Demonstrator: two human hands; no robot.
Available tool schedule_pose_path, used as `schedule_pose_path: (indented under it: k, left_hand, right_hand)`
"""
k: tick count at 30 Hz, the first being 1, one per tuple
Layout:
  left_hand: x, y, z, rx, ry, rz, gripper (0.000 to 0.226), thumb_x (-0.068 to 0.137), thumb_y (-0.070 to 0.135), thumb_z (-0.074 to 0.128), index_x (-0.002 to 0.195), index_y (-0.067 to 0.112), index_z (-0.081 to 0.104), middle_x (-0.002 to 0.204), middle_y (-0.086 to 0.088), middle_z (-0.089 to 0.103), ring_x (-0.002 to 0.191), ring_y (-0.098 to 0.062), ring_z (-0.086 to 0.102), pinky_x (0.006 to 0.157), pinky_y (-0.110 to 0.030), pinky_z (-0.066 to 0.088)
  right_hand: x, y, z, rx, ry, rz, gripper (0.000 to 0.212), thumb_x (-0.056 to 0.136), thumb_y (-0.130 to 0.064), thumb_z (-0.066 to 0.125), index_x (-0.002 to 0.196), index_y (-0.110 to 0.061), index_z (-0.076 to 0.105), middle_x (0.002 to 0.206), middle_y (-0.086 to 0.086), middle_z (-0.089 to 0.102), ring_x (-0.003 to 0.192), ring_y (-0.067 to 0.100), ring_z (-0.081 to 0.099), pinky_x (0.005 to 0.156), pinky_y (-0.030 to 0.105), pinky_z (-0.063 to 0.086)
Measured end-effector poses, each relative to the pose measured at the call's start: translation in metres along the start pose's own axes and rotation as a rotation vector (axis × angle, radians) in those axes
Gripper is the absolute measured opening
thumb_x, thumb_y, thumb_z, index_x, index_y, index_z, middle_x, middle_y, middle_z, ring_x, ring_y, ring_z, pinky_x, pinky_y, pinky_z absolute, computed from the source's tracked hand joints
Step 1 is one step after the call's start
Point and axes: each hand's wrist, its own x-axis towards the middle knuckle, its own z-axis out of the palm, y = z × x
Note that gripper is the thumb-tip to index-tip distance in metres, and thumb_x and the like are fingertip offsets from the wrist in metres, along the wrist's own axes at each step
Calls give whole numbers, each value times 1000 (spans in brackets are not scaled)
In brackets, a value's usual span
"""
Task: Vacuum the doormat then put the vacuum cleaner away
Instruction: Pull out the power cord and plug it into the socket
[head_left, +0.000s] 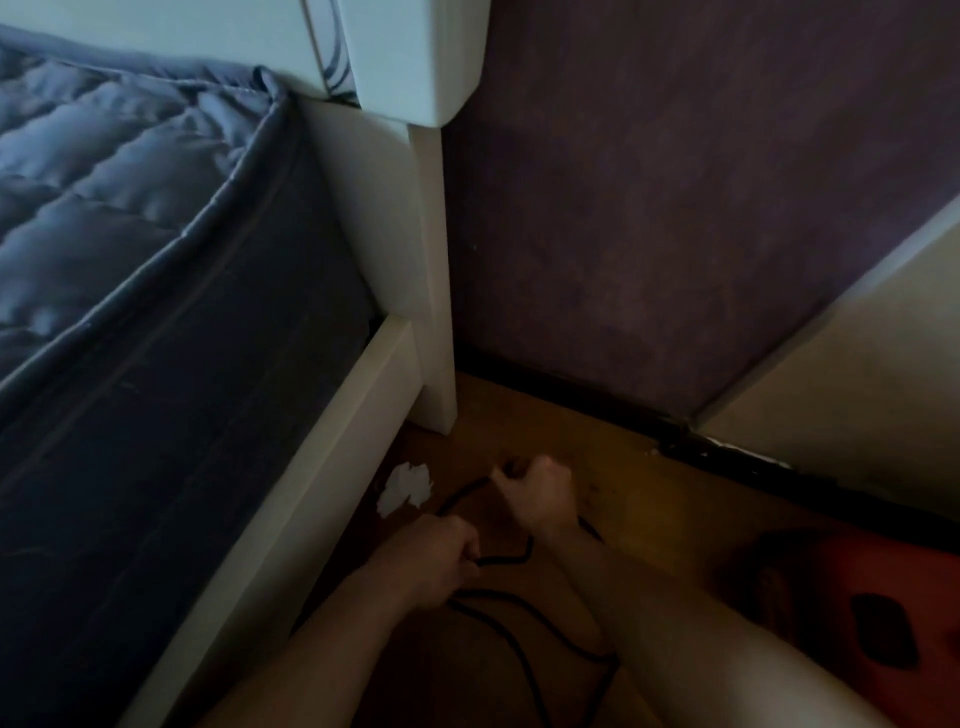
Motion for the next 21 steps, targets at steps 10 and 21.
schedule_pose_path:
  k: [10, 21]
  left_hand:
    - [0, -15, -3, -157, 197, -3, 11, 96, 31, 60, 99, 26, 69, 99, 6, 72, 90, -8, 65, 82, -26, 51]
    - [8, -21, -3, -240, 209, -3, 11, 96, 32, 61, 101, 26, 68, 102, 5, 71, 94, -10, 64, 82, -25, 50]
  right_hand:
    - [24, -7, 34, 115, 90, 327, 58, 83, -64, 67, 106, -10, 70, 102, 9, 72, 91, 26, 69, 79, 33, 59]
    - [28, -3, 44, 169, 184, 409, 44, 88, -48, 70, 109, -9, 70, 107, 14, 71, 96, 33, 69, 82, 36, 57]
